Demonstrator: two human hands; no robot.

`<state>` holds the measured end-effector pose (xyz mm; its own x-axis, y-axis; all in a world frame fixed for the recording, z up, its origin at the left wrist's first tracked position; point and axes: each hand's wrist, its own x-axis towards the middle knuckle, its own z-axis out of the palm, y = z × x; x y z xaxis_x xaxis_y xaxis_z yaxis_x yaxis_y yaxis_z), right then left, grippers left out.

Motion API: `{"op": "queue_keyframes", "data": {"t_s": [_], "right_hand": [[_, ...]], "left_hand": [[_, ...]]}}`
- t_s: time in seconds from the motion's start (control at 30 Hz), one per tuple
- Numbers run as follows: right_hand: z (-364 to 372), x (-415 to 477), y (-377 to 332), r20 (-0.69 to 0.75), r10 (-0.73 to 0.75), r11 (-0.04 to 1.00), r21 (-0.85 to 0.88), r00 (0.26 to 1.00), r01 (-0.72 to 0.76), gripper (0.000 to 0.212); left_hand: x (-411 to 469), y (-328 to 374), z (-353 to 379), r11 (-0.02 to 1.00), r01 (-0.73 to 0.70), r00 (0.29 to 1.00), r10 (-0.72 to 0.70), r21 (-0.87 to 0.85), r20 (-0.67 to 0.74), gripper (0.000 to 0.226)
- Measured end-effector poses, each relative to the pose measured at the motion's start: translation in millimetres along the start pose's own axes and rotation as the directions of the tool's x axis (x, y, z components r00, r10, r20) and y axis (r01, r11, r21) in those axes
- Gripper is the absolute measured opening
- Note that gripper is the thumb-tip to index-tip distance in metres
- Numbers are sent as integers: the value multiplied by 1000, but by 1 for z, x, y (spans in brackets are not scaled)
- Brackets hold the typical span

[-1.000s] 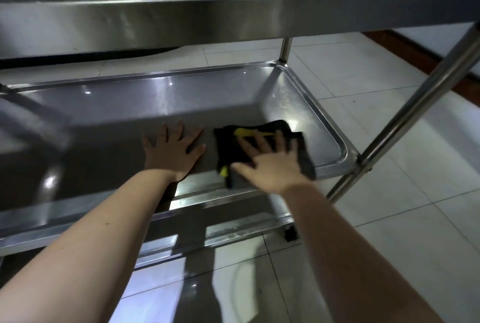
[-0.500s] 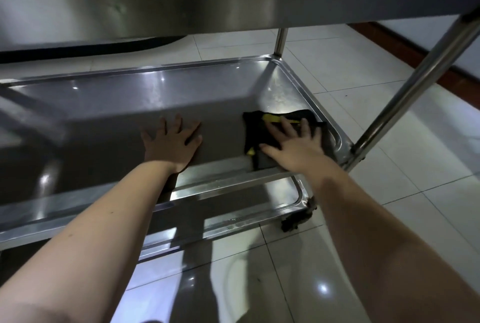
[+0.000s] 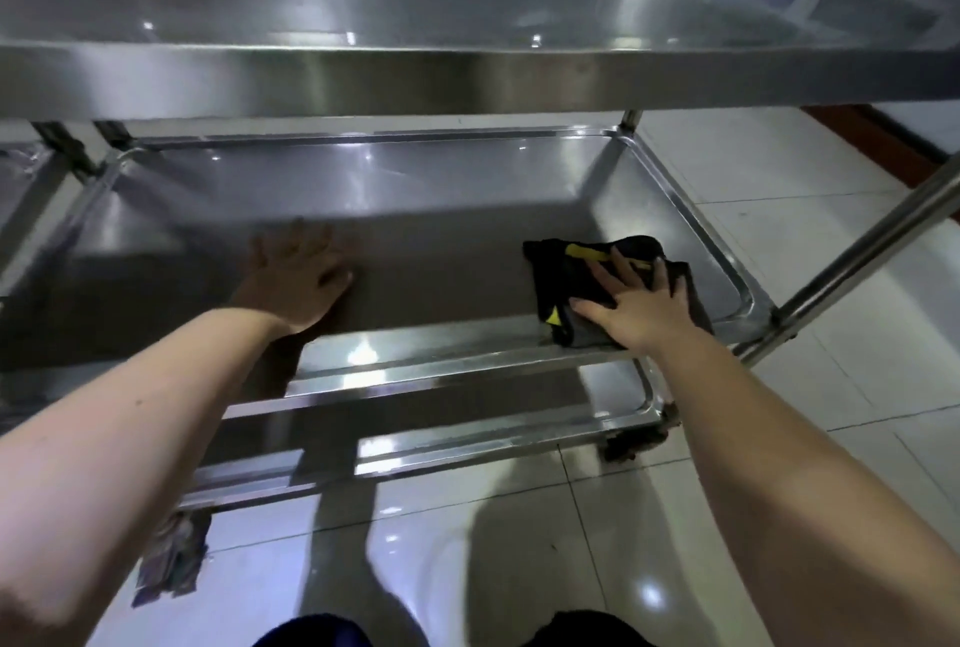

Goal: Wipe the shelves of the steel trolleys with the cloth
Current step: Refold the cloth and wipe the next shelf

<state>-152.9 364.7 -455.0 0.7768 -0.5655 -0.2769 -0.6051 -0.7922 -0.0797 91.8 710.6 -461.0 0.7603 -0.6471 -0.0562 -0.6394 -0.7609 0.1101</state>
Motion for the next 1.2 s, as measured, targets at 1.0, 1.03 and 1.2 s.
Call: {"op": "queue_keyframes", "data": {"t_s": [1.0,1.03,1.2], "right_hand": [[50,-38,-256,-126,-282,957,-105,951,270,79],[51,-42,-268,-99,-285,955,-112,953,273,78],[27,-26,-230,-173,-264,935,197,949,296,62]], "left_hand": [[-19,-48,11,986,60,996,-70,-157,-59,52],[-23,-47,8,968,47,992,-74,-248,-100,53],[-32,-13,-15,981,-8,972,-37,-193,-232,49]]}}
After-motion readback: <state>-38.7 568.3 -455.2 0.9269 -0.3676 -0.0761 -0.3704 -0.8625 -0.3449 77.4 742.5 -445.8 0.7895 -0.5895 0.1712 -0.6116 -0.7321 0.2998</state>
